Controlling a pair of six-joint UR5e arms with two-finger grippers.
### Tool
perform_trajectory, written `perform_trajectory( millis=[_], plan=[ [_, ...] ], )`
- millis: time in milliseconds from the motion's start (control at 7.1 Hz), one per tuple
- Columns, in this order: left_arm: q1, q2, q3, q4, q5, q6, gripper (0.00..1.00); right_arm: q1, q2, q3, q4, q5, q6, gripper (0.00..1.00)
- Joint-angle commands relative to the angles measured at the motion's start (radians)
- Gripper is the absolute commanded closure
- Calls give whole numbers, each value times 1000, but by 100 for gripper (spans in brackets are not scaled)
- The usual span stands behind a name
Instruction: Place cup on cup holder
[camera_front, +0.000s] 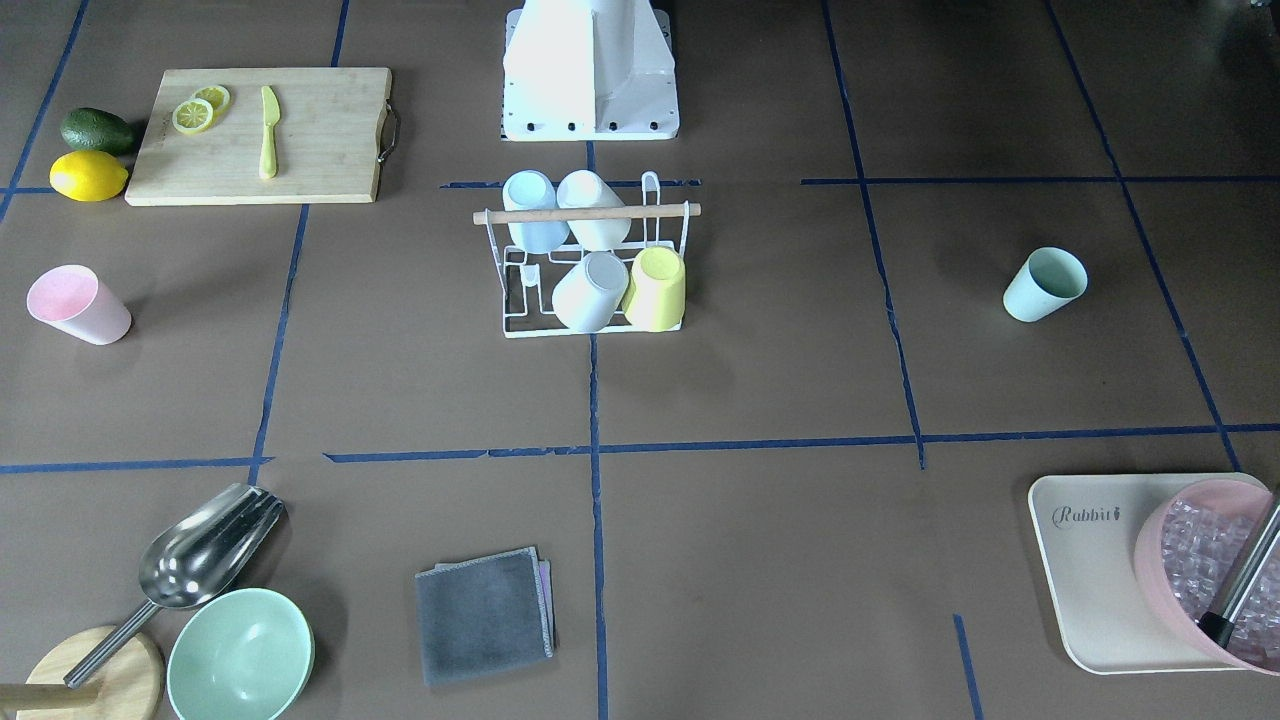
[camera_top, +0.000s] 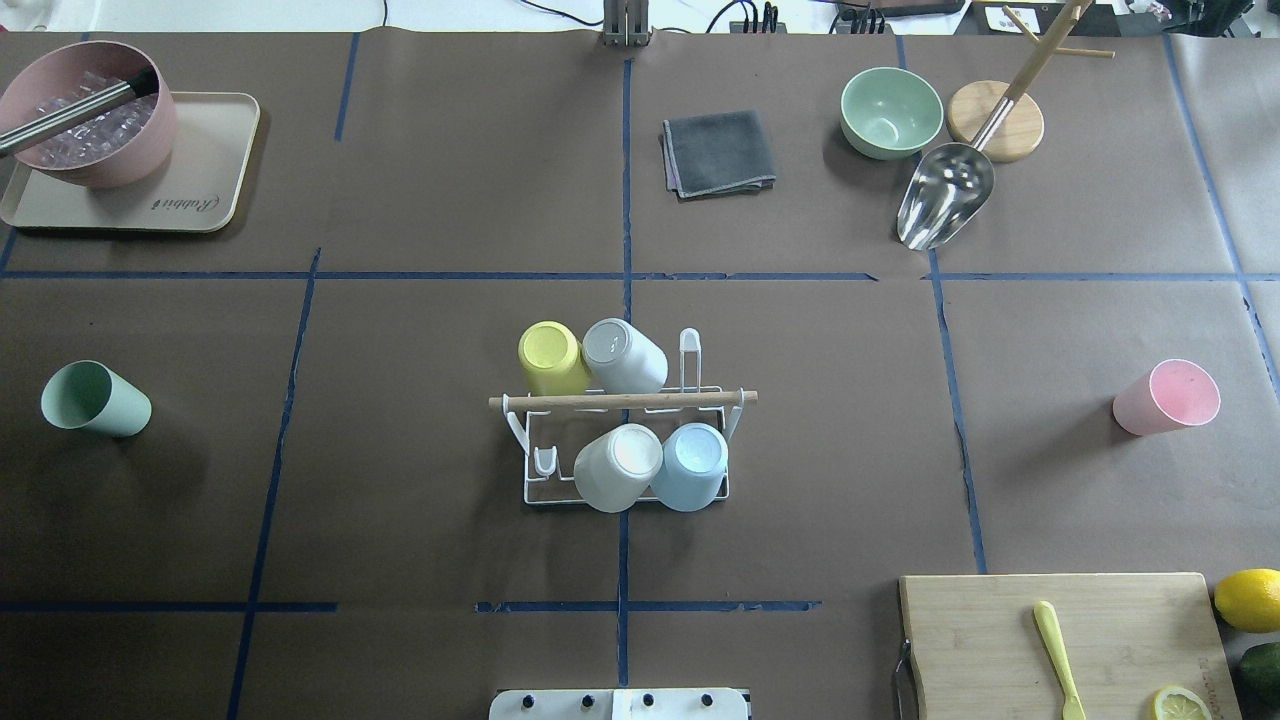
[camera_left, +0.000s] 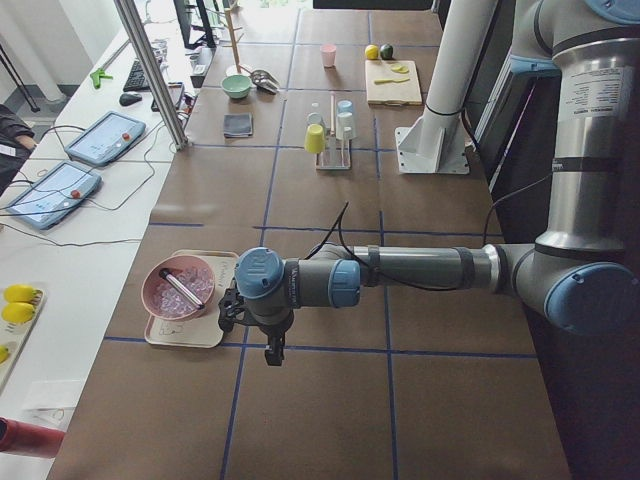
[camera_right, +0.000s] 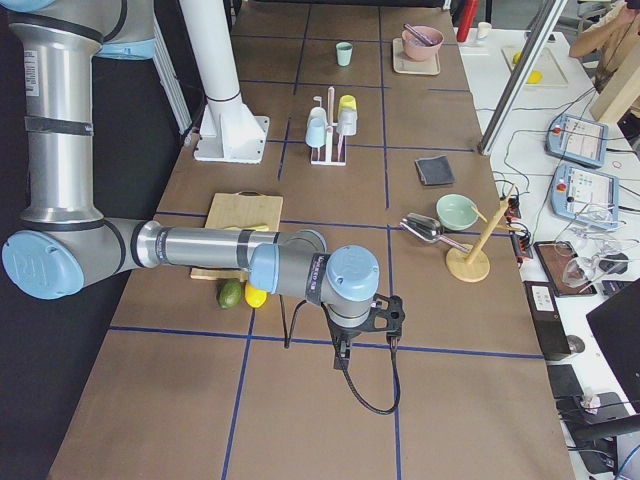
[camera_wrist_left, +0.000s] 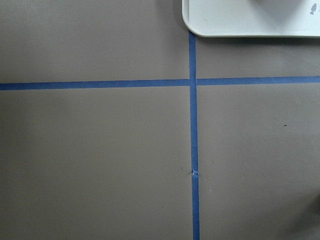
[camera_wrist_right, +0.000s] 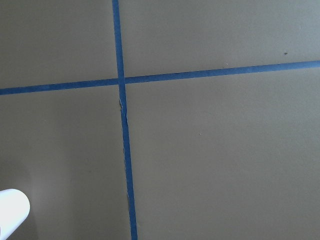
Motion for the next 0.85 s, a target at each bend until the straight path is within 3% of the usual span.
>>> perform_trajectory(
  millis=[0,705],
  plan=[
    [0,1,-1,-1,1,-5,0,0,1,-2,0,13,2,0],
    [-2,1,-2,-1,1,2,0,0,0,-2,0,13,1,0]
  ],
)
